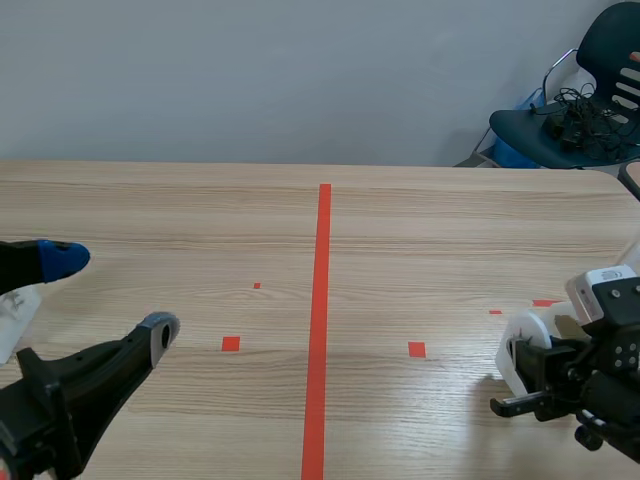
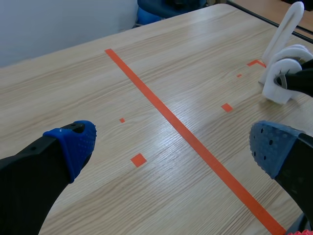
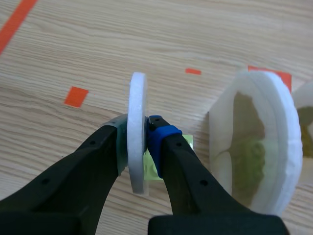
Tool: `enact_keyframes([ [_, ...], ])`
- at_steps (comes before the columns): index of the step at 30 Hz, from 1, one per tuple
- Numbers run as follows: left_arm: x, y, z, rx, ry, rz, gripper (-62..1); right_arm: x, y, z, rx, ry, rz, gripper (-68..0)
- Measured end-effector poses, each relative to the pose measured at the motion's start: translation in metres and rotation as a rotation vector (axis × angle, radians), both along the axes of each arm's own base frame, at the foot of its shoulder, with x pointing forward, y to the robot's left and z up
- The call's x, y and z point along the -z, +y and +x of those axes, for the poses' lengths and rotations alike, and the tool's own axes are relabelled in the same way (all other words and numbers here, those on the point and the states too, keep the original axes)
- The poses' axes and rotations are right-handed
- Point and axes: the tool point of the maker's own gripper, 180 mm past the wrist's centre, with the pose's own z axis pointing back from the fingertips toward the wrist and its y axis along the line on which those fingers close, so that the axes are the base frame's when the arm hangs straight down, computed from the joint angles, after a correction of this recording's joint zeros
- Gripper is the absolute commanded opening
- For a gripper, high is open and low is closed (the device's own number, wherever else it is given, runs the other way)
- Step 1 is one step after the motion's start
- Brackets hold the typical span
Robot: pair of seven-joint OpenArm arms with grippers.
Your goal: Do the leaf sorting experiment
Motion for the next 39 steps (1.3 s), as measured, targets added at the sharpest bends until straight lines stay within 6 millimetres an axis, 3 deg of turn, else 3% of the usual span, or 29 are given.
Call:
enact_keyframes([
  [3,-0.002,0.0,0.002,0.0,-0.007,0.0,1.4,0.007,-0.008,0.0,0.043,0.004,0.011,-59.9],
  [10,-0.001,0.0,0.002,0.0,-0.006,0.001,1.4,0.0,-0.021,0.003,0.077,-0.026,0.0,-25.9],
  [14,-0.001,0.0,0.002,0.0,-0.006,0.001,1.4,-0.019,-0.021,0.008,0.027,-0.074,0.019,-13.4],
  [20,-0.001,0.0,0.002,0.0,-0.006,0.0,1.4,-0.084,-0.018,0.028,-0.035,-0.164,0.033,-12.7],
  [25,-0.001,0.0,0.002,0.0,-0.004,0.002,1.4,-0.138,0.01,0.033,-0.167,-0.226,0.0,-10.1],
  [27,-0.001,0.0,0.001,0.0,-0.004,0.002,1.4,-0.151,0.022,0.024,-0.22,-0.236,-0.003,-3.4],
  [28,-0.001,0.0,0.001,0.0,-0.004,0.003,1.4,-0.155,0.029,0.018,-0.252,-0.234,0.001,0.4],
  [34,-0.001,0.0,0.001,0.0,-0.004,0.003,1.4,-0.16,0.057,-0.02,-0.425,-0.177,-0.051,0.4],
  [39,-0.001,0.0,0.001,0.0,-0.004,0.002,1.4,-0.154,0.057,-0.027,-0.44,-0.151,-0.055,0.4],
])
